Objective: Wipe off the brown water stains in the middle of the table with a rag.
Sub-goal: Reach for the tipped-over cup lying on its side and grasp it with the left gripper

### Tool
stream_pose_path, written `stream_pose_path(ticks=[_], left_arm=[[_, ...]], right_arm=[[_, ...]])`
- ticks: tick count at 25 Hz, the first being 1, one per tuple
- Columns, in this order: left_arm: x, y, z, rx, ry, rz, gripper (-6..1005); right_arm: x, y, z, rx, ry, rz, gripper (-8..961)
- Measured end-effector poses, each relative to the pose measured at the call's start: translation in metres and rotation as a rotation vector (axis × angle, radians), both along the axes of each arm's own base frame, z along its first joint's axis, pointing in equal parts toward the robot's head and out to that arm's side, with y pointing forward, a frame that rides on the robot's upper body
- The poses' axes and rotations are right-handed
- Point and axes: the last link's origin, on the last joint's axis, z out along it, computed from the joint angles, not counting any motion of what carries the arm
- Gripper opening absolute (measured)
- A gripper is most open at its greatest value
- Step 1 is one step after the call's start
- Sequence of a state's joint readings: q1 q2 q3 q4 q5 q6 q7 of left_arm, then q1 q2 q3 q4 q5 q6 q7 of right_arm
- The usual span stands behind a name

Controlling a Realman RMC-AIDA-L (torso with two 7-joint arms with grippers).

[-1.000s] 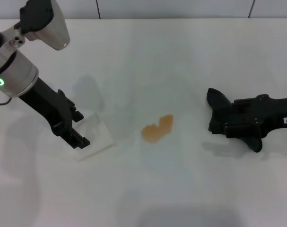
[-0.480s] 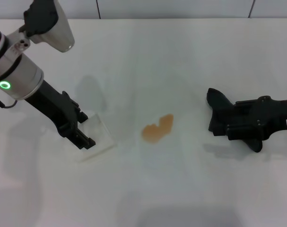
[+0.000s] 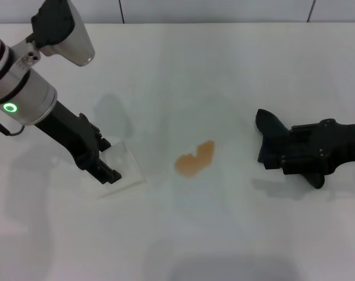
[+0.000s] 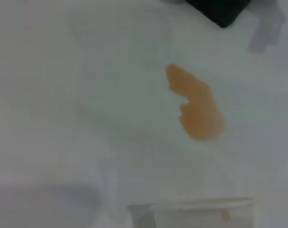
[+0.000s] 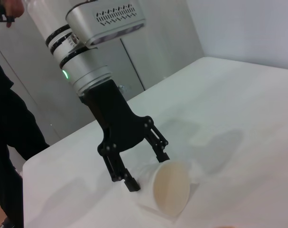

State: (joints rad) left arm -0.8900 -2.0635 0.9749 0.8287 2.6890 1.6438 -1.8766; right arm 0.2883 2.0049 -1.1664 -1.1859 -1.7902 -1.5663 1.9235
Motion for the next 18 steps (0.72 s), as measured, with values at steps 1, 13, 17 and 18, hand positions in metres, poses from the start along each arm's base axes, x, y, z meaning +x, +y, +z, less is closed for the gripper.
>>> stream_pose_path(ticks=[1,13,17,18], left_arm=[[-0.0002,0.0,-0.0002,0.0,0.0,0.0,831],[-0.0006,0.0002,-0.0033,0.003,0.002,-0.01,831],[-0.0006,0.0007,-0.0048,0.006,0.003,-0.017,832],[-0.0004,0.0008,-0.0051,0.006,0.004,-0.018,832]], right_arm=[[-0.0003,0.0001,0.0004,0.001,0.0,0.002,633],[-0.0005,0.0,0.0008,0.003,-0.001,0.003,633],[-0.0005,0.0,0.0008,0.003,-0.001,0.003,633],[-0.0005,0.0,0.0008,0.003,-0.001,0.003,633]])
